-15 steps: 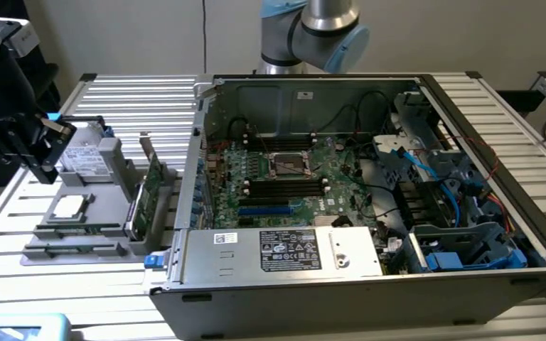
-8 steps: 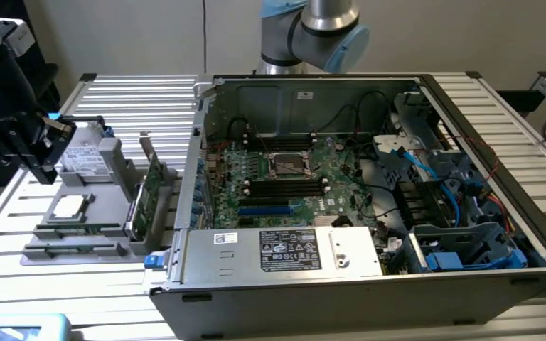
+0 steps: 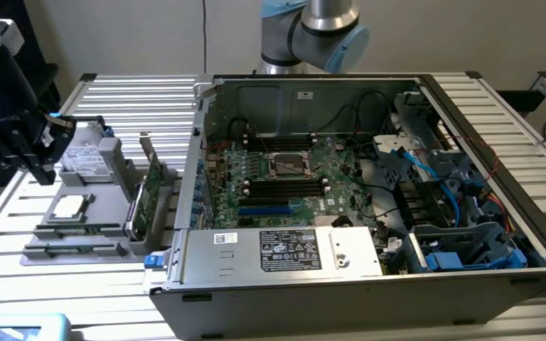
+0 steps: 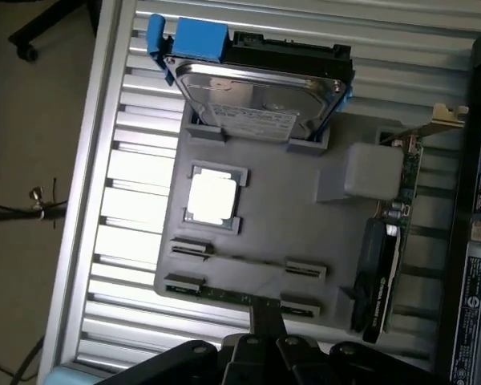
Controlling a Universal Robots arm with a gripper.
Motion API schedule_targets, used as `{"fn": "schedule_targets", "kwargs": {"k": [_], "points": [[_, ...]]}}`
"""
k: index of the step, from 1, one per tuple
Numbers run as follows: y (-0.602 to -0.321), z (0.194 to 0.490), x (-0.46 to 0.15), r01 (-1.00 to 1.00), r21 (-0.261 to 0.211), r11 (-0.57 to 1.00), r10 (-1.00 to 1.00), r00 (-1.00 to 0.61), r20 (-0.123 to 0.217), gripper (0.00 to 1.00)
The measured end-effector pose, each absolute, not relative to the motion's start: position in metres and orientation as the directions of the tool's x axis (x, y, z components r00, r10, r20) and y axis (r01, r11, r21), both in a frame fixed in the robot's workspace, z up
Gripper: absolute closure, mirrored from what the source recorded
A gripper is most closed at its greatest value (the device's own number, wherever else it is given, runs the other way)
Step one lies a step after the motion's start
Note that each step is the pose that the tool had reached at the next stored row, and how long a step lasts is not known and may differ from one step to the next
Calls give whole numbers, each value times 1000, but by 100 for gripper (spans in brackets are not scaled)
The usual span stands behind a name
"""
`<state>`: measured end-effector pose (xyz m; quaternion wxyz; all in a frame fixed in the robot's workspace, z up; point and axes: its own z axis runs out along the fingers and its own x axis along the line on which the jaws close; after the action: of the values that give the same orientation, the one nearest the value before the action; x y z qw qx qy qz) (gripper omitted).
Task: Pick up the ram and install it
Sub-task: 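Pick up the ram and move it above insertion slot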
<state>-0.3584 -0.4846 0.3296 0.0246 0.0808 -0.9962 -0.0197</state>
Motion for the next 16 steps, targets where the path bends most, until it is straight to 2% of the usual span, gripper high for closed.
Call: {"fn": "schedule_targets", "kwargs": {"k": [16], "points": [[-485,329,-358,-428,42,903,-429,-902,42,89]]}}
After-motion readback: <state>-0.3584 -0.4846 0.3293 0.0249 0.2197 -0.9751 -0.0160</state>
